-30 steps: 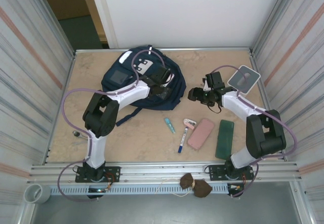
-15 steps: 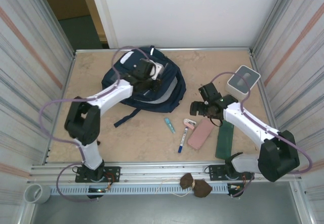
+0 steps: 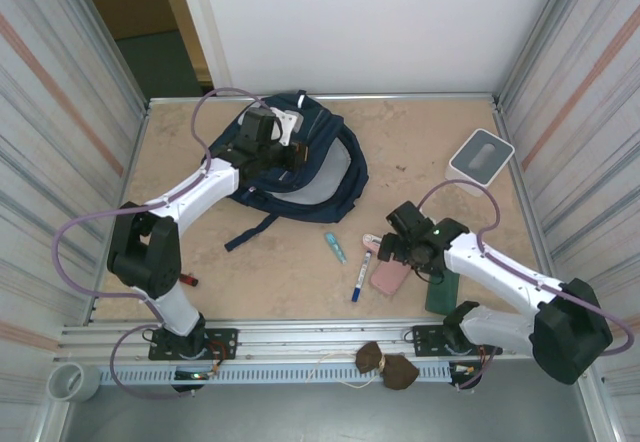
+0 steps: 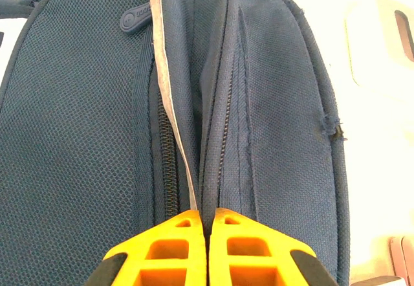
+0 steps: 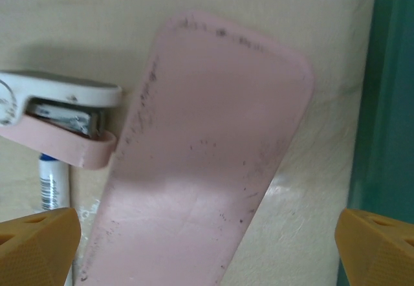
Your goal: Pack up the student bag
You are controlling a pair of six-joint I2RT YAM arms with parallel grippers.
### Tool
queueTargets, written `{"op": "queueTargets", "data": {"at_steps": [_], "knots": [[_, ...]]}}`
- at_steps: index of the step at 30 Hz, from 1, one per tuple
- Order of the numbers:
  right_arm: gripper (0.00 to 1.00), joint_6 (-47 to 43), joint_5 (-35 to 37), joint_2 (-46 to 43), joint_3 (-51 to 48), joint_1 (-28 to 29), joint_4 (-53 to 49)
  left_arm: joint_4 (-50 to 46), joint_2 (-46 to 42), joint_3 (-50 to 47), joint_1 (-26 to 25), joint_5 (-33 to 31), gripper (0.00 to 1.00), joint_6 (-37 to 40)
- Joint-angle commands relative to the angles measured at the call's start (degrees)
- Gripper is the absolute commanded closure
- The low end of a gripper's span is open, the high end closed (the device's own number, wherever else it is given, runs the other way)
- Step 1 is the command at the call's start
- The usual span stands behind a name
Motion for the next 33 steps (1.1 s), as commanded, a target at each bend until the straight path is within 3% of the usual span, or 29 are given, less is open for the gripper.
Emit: {"op": "queueTargets", "data": {"at_steps": [1, 7, 18, 22, 29, 33], "knots": [[0.01, 8.55, 0.99, 0.2, -1.4, 3.58, 2.35, 4.22, -1.94, 0.43, 0.09, 3.1, 1.0, -1.05], [0.01, 12.54, 2.12, 3.95, -2.9, 7.96, 5.6, 4.2, -1.39, -0.01, 0.09, 3.77, 1.0, -1.49], [0.01, 12.77, 2.79, 8.23, -6.99, 7.1, 10.83, 3.28, -1.52, -0.18, 0.09, 4.01, 1.0, -1.22], [0.14, 11.62, 2.48, 8.88, -7.26, 5.91, 11.4, 3.14, -1.46, -0.03, 0.06, 4.31, 1.0, -1.42], [0.53, 10.93, 4.71, 4.88, -7.56, 4.85, 8.13, 3.32, -1.5, 0.82, 0.09, 4.23, 1.0, -1.31], [0.62, 9.36, 9.07, -1.27, -3.97, 4.08, 1.61, 3.23, -1.18, 1.8, 0.09, 4.8, 1.0, -1.4]]}}
